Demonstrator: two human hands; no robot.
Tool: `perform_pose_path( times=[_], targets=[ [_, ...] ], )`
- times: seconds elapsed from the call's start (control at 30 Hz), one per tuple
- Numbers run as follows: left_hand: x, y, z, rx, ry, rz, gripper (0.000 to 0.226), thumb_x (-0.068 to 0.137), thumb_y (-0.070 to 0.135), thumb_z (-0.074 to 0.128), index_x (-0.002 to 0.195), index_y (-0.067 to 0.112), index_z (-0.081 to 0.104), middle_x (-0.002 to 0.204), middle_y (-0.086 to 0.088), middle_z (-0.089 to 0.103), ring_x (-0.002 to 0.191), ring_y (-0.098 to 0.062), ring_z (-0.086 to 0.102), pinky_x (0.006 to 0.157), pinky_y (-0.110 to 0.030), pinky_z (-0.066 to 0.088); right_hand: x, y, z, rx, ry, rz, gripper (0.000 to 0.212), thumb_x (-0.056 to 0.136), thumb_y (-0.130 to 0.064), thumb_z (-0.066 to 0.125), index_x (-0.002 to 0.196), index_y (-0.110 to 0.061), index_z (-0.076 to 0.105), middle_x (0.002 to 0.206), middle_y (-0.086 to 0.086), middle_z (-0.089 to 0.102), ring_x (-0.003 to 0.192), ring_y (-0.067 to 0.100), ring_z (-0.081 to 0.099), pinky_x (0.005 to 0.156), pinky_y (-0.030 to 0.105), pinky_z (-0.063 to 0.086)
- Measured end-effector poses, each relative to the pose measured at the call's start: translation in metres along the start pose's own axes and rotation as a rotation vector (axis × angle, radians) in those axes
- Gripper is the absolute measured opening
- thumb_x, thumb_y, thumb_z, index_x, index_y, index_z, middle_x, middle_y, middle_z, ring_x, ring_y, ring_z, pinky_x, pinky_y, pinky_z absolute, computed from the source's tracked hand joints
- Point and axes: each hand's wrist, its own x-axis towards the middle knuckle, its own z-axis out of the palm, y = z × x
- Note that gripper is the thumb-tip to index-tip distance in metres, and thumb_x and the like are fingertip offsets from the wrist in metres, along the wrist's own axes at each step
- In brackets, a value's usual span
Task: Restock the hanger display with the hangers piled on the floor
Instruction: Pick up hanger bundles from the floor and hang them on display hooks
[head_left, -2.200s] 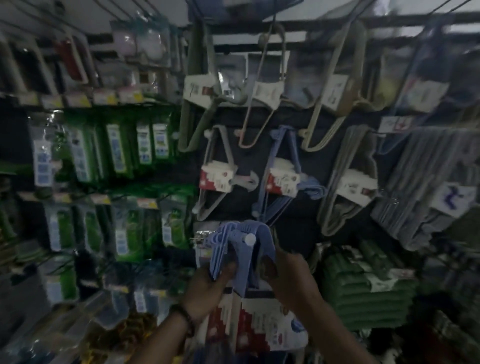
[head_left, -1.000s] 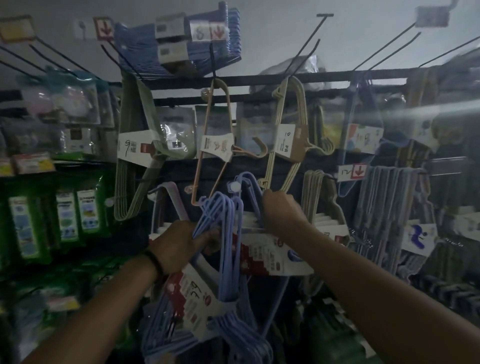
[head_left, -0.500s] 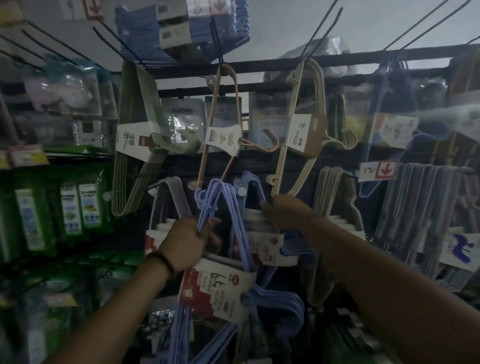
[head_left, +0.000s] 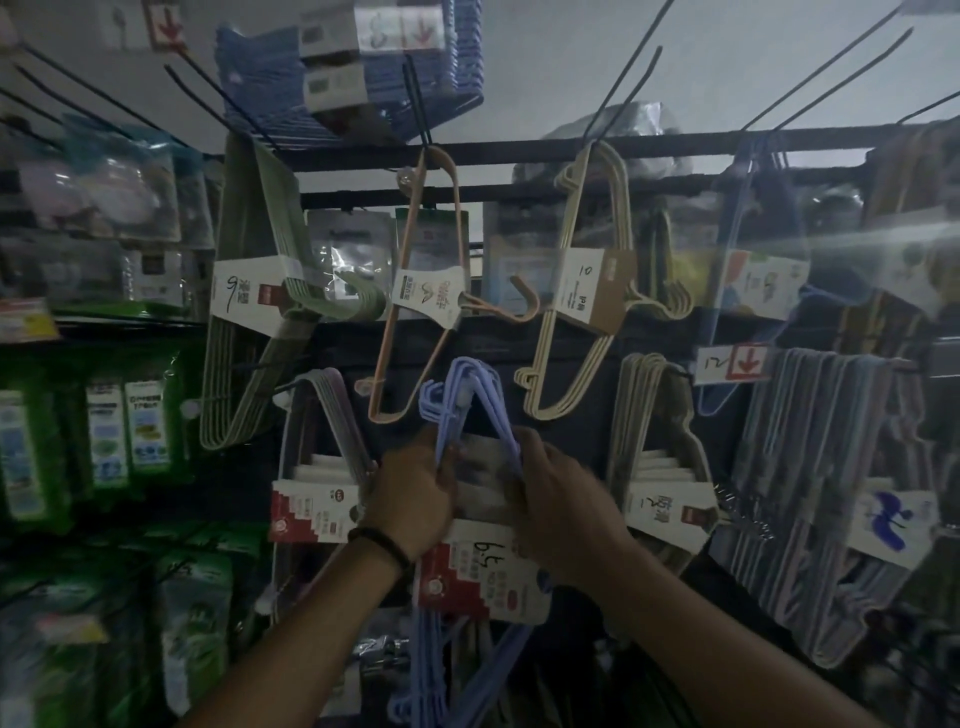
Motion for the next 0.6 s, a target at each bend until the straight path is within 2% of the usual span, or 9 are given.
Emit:
perform_pose_path(
  times=[0.1, 0.2, 0.27, 0.33, 0.4, 0.43, 0.53, 0.6],
  targets=[
    [0.0, 0.011, 0.005, -0.063, -0.012, 0.02, 0.031, 0.102, 0.052, 0.048, 0.12, 0.034, 0.066, 0.092, 0.006, 0.074, 0.079, -0.012, 0.071, 0.073, -0.038, 0.063, 0.003, 0.008, 0.005, -0.042, 0.015, 0.031, 0.045, 0.108, -0.033, 0.04, 0.151, -0.021, 0.03, 0.119, 0.006, 0.065, 0.084, 0.032, 0.066, 0.068, 0.045, 0.057],
    [0.001, 0.017, 0.01, 0.034, -0.017, 0.061, 0.03, 0.101, 0.043, 0.056, 0.128, 0.032, 0.061, 0.083, 0.008, 0.071, 0.072, -0.01, 0.068, 0.066, -0.033, 0.059, 0.006, 0.016, 0.008, -0.065, 0.006, 0.109, 0.031, 0.107, -0.028, 0.044, 0.136, -0.02, 0.035, 0.113, 0.006, 0.066, 0.084, 0.031, 0.066, 0.067, 0.041, 0.055],
    [0.001, 0.019, 0.014, 0.091, -0.005, 0.063, 0.028, 0.101, 0.04, 0.059, 0.126, 0.03, 0.062, 0.087, 0.008, 0.071, 0.078, -0.014, 0.068, 0.069, -0.032, 0.057, 0.012, 0.018, 0.011, -0.085, 0.008, 0.161, 0.026, 0.107, -0.026, 0.045, 0.13, -0.019, 0.036, 0.112, 0.008, 0.067, 0.085, 0.031, 0.067, 0.069, 0.042, 0.057],
    [0.0, 0.018, 0.017, 0.137, 0.003, 0.06, 0.031, 0.102, 0.044, 0.054, 0.127, 0.027, 0.06, 0.093, 0.004, 0.072, 0.084, -0.019, 0.069, 0.071, -0.035, 0.058, 0.021, 0.019, 0.015, -0.157, 0.028, 0.179, 0.035, 0.107, -0.024, 0.045, 0.139, -0.014, 0.035, 0.121, 0.009, 0.065, 0.092, 0.031, 0.069, 0.076, 0.043, 0.059],
    [-0.004, 0.016, 0.018, 0.143, -0.021, 0.057, 0.045, 0.103, 0.053, 0.044, 0.139, 0.027, 0.052, 0.104, 0.001, 0.072, 0.092, -0.022, 0.07, 0.075, -0.04, 0.059, 0.028, 0.017, 0.017, -0.219, 0.053, 0.158, 0.04, 0.109, -0.024, 0.043, 0.145, -0.011, 0.035, 0.127, 0.009, 0.061, 0.097, 0.03, 0.069, 0.076, 0.039, 0.057],
    [-0.006, 0.013, 0.019, 0.147, -0.033, 0.052, 0.05, 0.104, 0.055, 0.04, 0.144, 0.027, 0.047, 0.11, -0.002, 0.072, 0.095, -0.023, 0.07, 0.078, -0.042, 0.059, 0.03, 0.017, 0.018, -0.218, 0.055, 0.15, 0.035, 0.109, -0.023, 0.042, 0.141, -0.011, 0.037, 0.124, 0.008, 0.06, 0.094, 0.029, 0.069, 0.073, 0.038, 0.054],
    [-0.007, 0.004, 0.021, 0.199, -0.069, 0.032, 0.044, 0.108, 0.038, 0.045, 0.148, 0.021, 0.044, 0.118, -0.01, 0.071, 0.101, -0.03, 0.068, 0.081, -0.042, 0.057, 0.034, 0.017, 0.024, -0.059, 0.025, 0.187, 0.014, 0.109, -0.021, 0.042, 0.122, -0.017, 0.044, 0.115, 0.008, 0.06, 0.088, 0.032, 0.064, 0.07, 0.041, 0.048],
    [0.0, 0.0, 0.023, 0.253, -0.08, 0.015, 0.039, 0.107, 0.029, 0.047, 0.144, 0.017, 0.046, 0.113, -0.015, 0.071, 0.096, -0.034, 0.067, 0.077, -0.044, 0.056, 0.04, 0.02, 0.028, 0.002, 0.012, 0.192, 0.01, 0.11, -0.026, 0.041, 0.114, -0.018, 0.044, 0.113, 0.009, 0.058, 0.085, 0.034, 0.06, 0.072, 0.043, 0.047]
  ],
)
